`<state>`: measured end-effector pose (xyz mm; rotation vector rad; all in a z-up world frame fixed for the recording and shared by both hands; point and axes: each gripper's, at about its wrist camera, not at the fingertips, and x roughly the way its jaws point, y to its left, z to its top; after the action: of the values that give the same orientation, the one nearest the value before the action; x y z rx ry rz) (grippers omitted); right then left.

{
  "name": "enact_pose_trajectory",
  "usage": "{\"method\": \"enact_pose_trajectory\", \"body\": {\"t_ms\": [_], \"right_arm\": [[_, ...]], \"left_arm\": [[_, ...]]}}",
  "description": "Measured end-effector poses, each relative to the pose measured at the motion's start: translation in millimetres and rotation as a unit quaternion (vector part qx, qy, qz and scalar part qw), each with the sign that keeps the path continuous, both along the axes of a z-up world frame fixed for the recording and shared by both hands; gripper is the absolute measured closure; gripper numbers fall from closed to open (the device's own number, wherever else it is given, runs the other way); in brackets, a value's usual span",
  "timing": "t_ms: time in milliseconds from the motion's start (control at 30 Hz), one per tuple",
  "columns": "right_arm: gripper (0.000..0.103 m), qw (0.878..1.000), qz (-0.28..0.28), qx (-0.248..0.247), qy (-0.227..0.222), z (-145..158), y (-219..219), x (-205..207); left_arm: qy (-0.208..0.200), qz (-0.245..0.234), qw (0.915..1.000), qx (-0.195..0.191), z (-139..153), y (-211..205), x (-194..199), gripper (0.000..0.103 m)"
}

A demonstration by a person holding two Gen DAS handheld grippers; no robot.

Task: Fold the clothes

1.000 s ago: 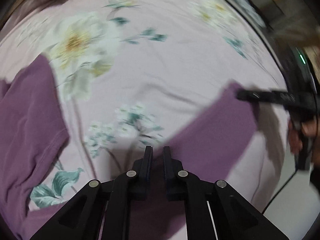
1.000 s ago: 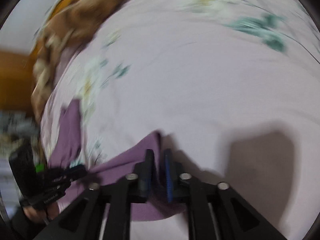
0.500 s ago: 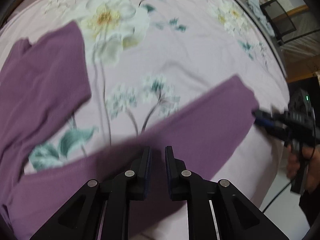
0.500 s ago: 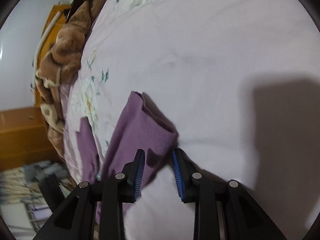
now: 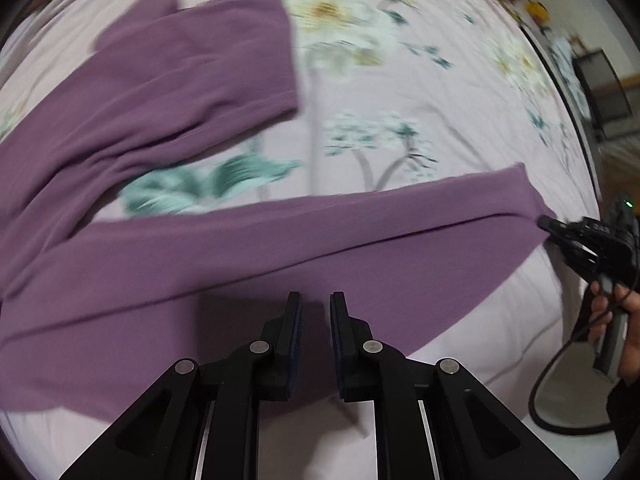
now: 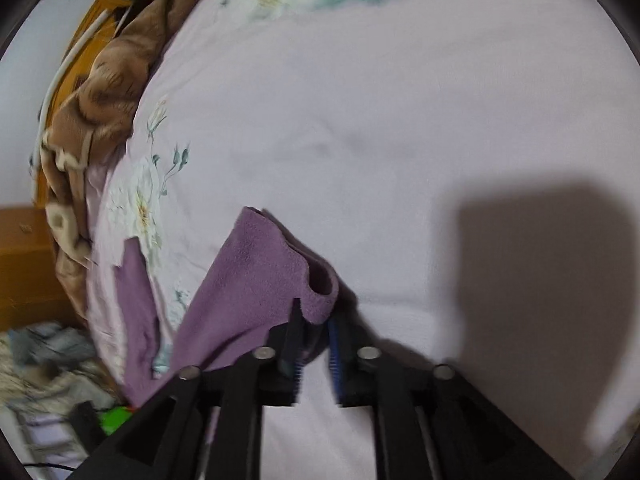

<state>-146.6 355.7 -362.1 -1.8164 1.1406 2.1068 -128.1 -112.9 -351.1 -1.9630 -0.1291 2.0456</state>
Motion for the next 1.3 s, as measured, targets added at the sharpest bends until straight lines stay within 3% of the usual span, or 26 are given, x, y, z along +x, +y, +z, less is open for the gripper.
{"method": "enact_pose_trajectory", "body": {"t_ms": [33, 133, 200, 300, 467, 567, 700, 867, 933, 1033, 1133, 1167, 1200, 1233, 1267, 1300], "right_arm": [[0.076, 1.000, -0.009, 0.011, 0.001, 6.3, 0.0, 3.9], [0.071, 0.999, -0.028, 0.019, 0.005, 18.4, -3.2, 14.4], [0.071, 1.000, -0.014, 0.008, 0.009, 24.0, -17.9, 17.1], [0.071, 0.999, 0.040, -0.020, 0.020, 29.8, -61.9, 14.2], [0.069, 0.988, 0.129, -0.080, 0.021, 26.2, -155.5, 14.2], [0.069, 0.979, 0.161, -0.127, 0.001, 12.5, -209.4, 21.8], [0.065, 0.975, 0.151, -0.160, -0.027, -4.5, -253.0, 43.3], [0.063, 0.975, 0.126, -0.178, -0.031, -22.5, -289.3, 50.4], [0.063, 0.978, 0.104, -0.177, -0.028, -30.4, -291.5, 48.2], [0.063, 0.981, 0.073, -0.176, -0.021, -41.3, -294.3, 44.0], [0.069, 0.983, 0.050, -0.178, -0.010, -49.6, -296.5, 38.7], [0.072, 0.984, 0.048, -0.172, -0.010, -49.6, -296.4, 37.9], [0.086, 0.985, 0.047, -0.167, -0.009, -49.5, -296.3, 37.1], [0.097, 0.986, 0.045, -0.162, -0.008, -49.4, -296.2, 36.2], [0.097, 0.987, 0.044, -0.156, -0.007, -49.1, -296.2, 35.5], [0.098, 0.987, 0.044, -0.152, -0.007, -46.4, -297.5, 36.1]], "left_arm": [[0.003, 0.015, 0.9999, -0.005, 1.0, -12.2, 5.0, 0.089], [0.006, 0.068, 0.9975, -0.019, 3.4, -56.9, 22.2, 0.085], [0.010, 0.105, 0.9937, -0.036, 5.0, -85.8, 36.2, 0.067], [0.011, 0.156, 0.9859, -0.060, 6.7, -129.9, 58.6, 0.065], [0.003, 0.255, 0.9644, -0.071, 7.7, -208.2, 92.9, 0.055], [0.002, 0.320, 0.9455, -0.058, 4.8, -250.8, 110.7, 0.049], [-0.001, 0.381, 0.9240, -0.028, -7.1, -299.7, 123.7, 0.044], [-0.001, 0.408, 0.9128, 0.011, -25.4, -341.5, 124.6, 0.041], [-0.006, 0.423, 0.9053, 0.038, -35.4, -357.5, 123.7, 0.041], [-0.004, 0.430, 0.9008, 0.058, -44.1, -370.5, 121.2, 0.042], [-0.003, 0.435, 0.8975, 0.074, -49.8, -378.7, 120.8, 0.048], [-0.004, 0.432, 0.8989, 0.075, -49.9, -380.1, 121.0, 0.062], [-0.005, 0.429, 0.9003, 0.075, -49.9, -381.4, 121.2, 0.077], [-0.006, 0.427, 0.9010, 0.079, -49.4, -382.8, 121.8, 0.084], [-0.007, 0.425, 0.9010, 0.086, -48.1, -384.1, 123.0, 0.092], [-0.007, 0.422, 0.9019, 0.091, -45.7, -385.2, 124.1, 0.094]]}}
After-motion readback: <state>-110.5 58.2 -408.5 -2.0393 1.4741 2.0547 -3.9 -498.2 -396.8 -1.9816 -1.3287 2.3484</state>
